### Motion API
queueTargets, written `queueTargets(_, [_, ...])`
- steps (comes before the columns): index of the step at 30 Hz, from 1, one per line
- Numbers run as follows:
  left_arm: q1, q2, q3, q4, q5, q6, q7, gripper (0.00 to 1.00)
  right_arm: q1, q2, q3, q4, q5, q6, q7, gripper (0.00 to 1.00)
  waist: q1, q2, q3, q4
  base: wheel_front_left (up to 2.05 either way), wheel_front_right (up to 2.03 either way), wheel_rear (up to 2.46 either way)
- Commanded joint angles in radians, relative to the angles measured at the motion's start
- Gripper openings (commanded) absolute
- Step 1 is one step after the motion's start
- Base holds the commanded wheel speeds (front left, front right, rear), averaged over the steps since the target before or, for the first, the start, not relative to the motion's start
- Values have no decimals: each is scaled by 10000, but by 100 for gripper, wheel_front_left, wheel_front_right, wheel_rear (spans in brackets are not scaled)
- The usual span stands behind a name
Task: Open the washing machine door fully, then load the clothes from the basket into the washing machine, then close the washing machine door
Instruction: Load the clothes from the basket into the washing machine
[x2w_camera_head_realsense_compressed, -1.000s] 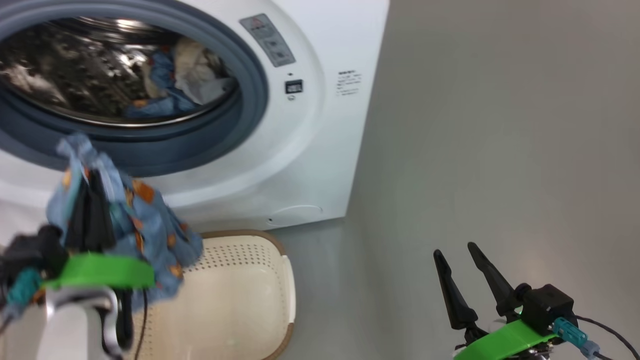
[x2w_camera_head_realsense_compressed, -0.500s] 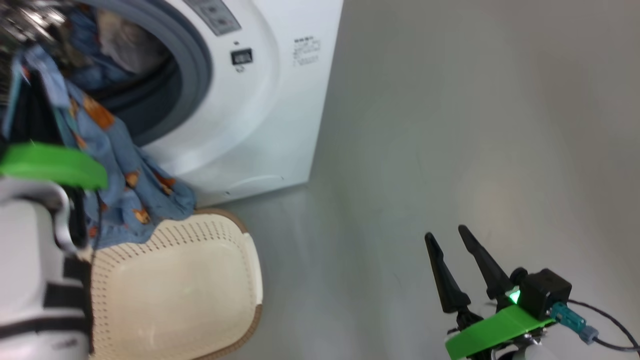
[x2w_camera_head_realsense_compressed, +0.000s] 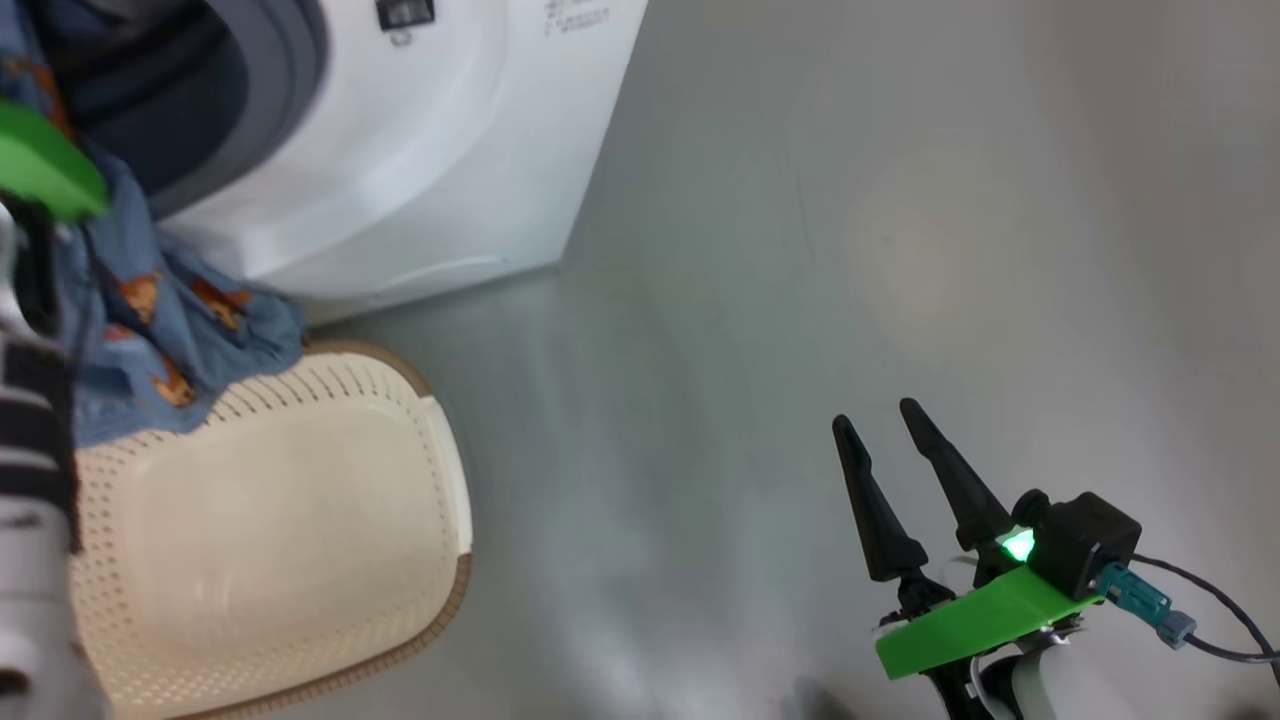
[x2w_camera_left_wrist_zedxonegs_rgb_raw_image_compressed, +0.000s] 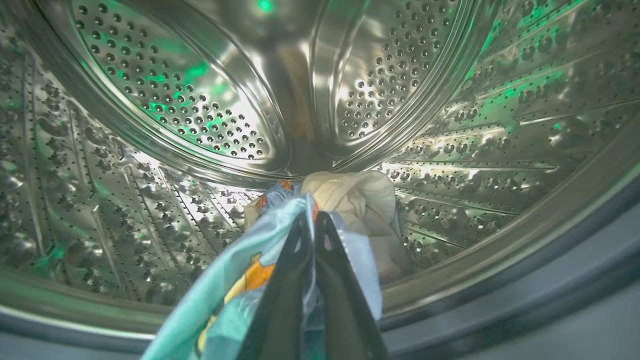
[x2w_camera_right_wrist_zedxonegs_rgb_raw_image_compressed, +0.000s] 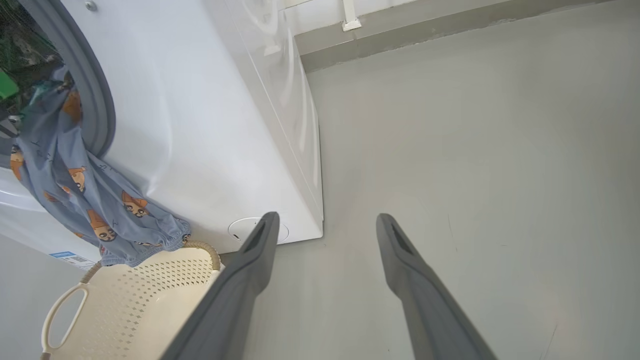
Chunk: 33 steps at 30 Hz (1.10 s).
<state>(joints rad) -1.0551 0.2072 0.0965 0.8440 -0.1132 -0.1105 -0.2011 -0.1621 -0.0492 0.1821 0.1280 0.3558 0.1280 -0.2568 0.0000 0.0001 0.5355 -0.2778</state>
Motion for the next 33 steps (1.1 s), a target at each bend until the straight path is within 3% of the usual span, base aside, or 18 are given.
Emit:
queueTargets(1, [-562, 572, -19, -5, 194, -18, 91, 0, -52, -11, 282, -204, 129, 27, -49, 100, 0, -1, 644, -142, 0, 0, 0])
queueTargets(12, [-2600, 802, -746, 1176, 658, 75, 853, 0, -336, -11, 624, -223, 403, 27, -49, 100, 0, -1, 1446, -22, 0, 0, 0])
queueTargets(25, [-3436, 907, -899, 1774, 549, 189, 115, 0, -459, -11, 710, -170, 475, 27, -49, 100, 0, -1, 1979, 62, 0, 0, 0])
queueTargets(33, [-3984, 1153, -1273, 948, 897, 458, -576, 0, -604, -11, 1005, -172, 589, 27, -49, 100, 0, -1, 2196, -154, 0, 0, 0])
